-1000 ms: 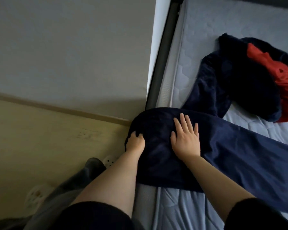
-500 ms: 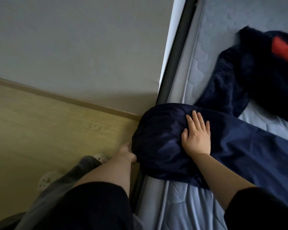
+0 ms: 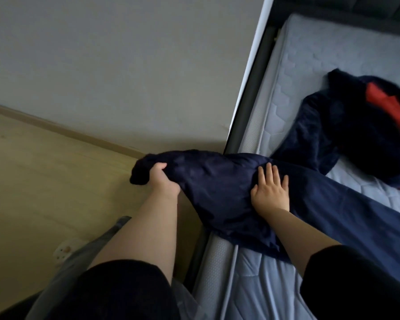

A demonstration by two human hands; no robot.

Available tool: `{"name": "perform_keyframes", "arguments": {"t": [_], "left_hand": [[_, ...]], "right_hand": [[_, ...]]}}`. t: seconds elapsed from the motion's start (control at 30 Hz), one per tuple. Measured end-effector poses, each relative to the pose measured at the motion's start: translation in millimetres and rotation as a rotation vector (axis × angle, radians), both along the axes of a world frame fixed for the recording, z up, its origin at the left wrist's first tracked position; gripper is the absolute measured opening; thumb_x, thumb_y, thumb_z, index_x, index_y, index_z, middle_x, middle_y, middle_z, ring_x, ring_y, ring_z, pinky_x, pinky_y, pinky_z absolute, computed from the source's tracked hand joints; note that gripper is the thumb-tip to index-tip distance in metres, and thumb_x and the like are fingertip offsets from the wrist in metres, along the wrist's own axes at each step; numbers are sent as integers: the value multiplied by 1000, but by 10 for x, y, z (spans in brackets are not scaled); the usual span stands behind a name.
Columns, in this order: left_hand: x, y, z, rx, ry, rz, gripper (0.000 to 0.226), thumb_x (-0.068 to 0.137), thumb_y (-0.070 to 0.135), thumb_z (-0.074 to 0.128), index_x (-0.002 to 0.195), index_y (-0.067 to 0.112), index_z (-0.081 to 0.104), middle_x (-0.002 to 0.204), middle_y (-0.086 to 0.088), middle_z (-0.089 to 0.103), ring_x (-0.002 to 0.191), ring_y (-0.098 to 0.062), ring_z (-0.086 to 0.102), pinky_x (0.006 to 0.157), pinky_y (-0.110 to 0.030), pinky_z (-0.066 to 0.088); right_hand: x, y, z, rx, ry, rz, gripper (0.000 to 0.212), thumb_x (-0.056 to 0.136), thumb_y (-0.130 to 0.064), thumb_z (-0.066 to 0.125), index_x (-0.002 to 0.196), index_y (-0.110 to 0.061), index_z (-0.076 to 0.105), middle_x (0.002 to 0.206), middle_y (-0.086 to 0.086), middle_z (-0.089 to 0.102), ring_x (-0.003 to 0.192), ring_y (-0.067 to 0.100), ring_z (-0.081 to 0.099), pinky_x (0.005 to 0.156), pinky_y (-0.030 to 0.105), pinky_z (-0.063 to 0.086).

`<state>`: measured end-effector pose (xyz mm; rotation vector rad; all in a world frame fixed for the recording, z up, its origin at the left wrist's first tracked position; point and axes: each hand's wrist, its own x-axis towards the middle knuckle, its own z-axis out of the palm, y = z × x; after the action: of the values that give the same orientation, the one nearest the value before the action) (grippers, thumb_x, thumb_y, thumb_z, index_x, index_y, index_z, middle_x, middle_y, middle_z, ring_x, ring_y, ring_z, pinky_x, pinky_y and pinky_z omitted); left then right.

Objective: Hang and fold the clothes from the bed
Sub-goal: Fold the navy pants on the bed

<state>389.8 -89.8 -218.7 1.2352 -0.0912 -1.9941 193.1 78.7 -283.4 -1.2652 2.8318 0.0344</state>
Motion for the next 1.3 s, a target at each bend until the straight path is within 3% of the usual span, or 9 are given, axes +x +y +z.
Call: {"name": "perform_keyframes", "arguments": {"t": [0.13,0.23,0.43,0.57,0.73,0.83,0.97,1.13,1.3], "left_hand": [[-76,-10,399,-416,-558,-123,45,81,1,54,125,-2,49,118,-14,58,97,-29,58,75,-30,42],[-172,293,614,-1076,-940,-268,54,77,-6,56,130,-6,45,132,-23,47,117,-37,50,92,-26,39],[-323,1223,432,-2081,-1129,-1084,69,79,6,59,145,9,36,151,-18,28,136,-36,31,114,-44,24],[-283,1436,103,-1791,-1349,-1753,85,88,18,59,152,27,4,160,-4,0,146,-26,1,117,-52,7],[-190,1261,6,-1528,-1386,-1750,76,90,38,54,151,30,10,161,0,-1,147,-24,0,115,-52,8],[-161,1194,-55,-1358,-1322,-1767,71,91,43,45,151,34,9,160,4,-5,147,-22,-3,115,-52,7],[-224,1182,-92,-1185,-1202,-1633,55,96,38,29,150,34,18,160,6,0,147,-20,-2,117,-51,7],[-359,1070,-78,-1041,-1010,-1171,47,101,29,35,145,13,36,152,-11,32,139,-29,30,113,-41,26],[-410,958,30,-948,-888,-720,46,102,20,37,145,5,34,146,-19,39,134,-32,37,107,-35,30]], "right_hand": [[-85,74,228,-84,-248,41,57,97,-28,37,151,-18,21,161,5,7,148,19,1,118,42,1],[-129,187,578,-420,-692,-154,47,98,-23,49,143,-15,41,153,6,33,138,18,31,111,27,22],[-314,790,1063,-1275,-1665,-756,50,101,-43,25,126,-8,51,118,16,61,110,28,58,100,39,40],[-268,1239,940,-1270,-1613,-905,58,95,-58,34,106,-8,62,93,16,70,90,28,68,79,36,53],[-229,1331,839,-1092,-1621,-778,68,83,-68,50,122,-14,58,116,14,67,104,30,65,86,43,52],[-182,1331,760,-969,-1268,-676,68,81,-49,68,135,-15,46,123,9,61,105,23,63,91,40,52],[-89,1286,742,-825,-1061,-573,60,77,-6,75,127,-23,45,111,7,61,86,14,64,64,24,52],[141,814,1034,-719,-877,-215,42,80,-8,72,113,-26,52,102,-3,63,87,3,60,70,12,47],[252,324,1357,-783,-1292,26,29,82,-3,69,106,-18,64,93,-2,72,86,11,68,76,22,53]]}}
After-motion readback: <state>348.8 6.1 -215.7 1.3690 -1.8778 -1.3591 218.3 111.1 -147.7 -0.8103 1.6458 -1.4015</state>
